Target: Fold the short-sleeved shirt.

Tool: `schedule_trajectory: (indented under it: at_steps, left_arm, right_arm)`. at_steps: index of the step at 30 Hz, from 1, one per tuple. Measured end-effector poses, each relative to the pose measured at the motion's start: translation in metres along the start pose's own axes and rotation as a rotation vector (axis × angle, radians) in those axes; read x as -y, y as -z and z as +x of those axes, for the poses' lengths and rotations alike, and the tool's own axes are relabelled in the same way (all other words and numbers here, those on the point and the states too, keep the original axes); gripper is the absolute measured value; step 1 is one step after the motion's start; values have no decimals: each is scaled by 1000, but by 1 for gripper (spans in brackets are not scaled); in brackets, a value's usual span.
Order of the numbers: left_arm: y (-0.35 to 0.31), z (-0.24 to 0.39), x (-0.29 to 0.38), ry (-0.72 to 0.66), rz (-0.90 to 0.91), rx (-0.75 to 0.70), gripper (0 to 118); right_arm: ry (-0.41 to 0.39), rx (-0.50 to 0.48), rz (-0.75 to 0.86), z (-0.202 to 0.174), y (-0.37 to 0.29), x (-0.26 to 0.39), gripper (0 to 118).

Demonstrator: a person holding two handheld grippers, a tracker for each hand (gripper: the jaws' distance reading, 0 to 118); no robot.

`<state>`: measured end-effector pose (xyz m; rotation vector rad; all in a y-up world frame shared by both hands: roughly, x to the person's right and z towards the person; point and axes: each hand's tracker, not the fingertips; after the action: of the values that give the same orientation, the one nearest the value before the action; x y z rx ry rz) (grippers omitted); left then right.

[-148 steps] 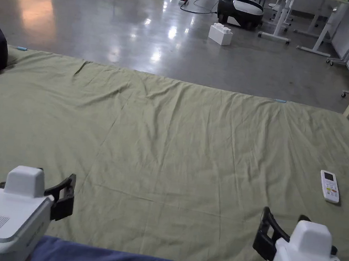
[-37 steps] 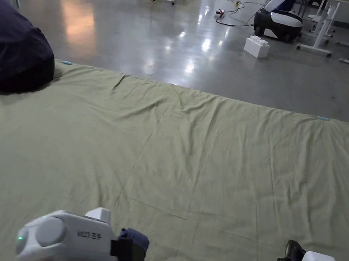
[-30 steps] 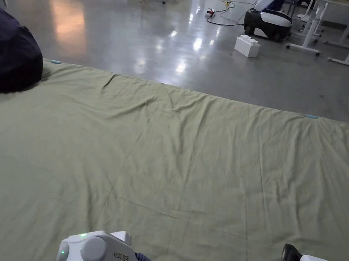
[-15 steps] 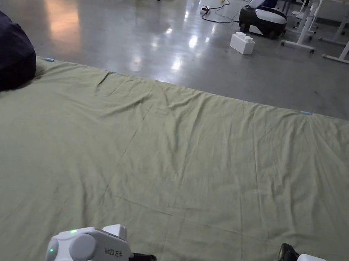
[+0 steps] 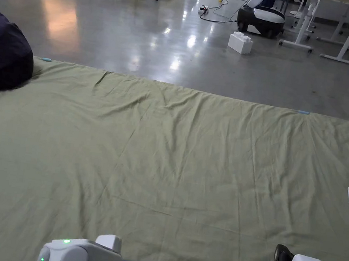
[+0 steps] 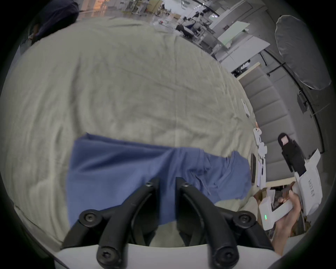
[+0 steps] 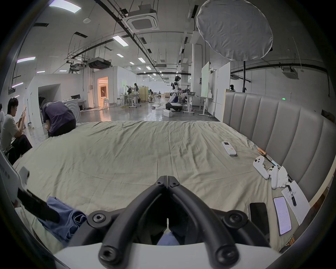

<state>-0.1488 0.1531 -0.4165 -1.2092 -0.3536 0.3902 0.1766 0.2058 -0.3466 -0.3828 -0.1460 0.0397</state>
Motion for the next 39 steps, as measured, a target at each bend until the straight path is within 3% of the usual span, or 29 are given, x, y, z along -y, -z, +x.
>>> schedule_trajectory:
  at_steps: [10, 17, 22, 23, 27, 28, 34, 39]
  left_arm:
    - [44, 24, 28, 35, -19, 23, 11]
    - [32, 30, 31, 149, -5, 33, 11]
    - [7, 19, 24, 131, 18, 81, 12]
    - [-2, 15, 21, 122, 40, 98, 14]
    - [-48, -20, 7, 63, 146, 147, 59]
    - [-57, -31, 4, 43, 170, 146, 63]
    - [-76, -118, -7, -98, 220, 107, 68]
    - [-48, -169, 3, -237, 129, 244, 68]
  right_arm:
    - [0, 3, -19, 2, -1, 7, 0]
    - [-1, -7, -20, -2, -1, 7, 0]
    - [-1, -12, -17, -4, -1, 6, 0]
    - [-1, -13, -16, -4, -1, 5, 0]
    - [-4, -14, -13, -4, -2, 4, 0]
    - [-5, -14, -14, -4, -2, 4, 0]
    - [-4, -21, -14, -8, -2, 2, 0]
    - [-6, -28, -17, -13, -2, 1, 0]
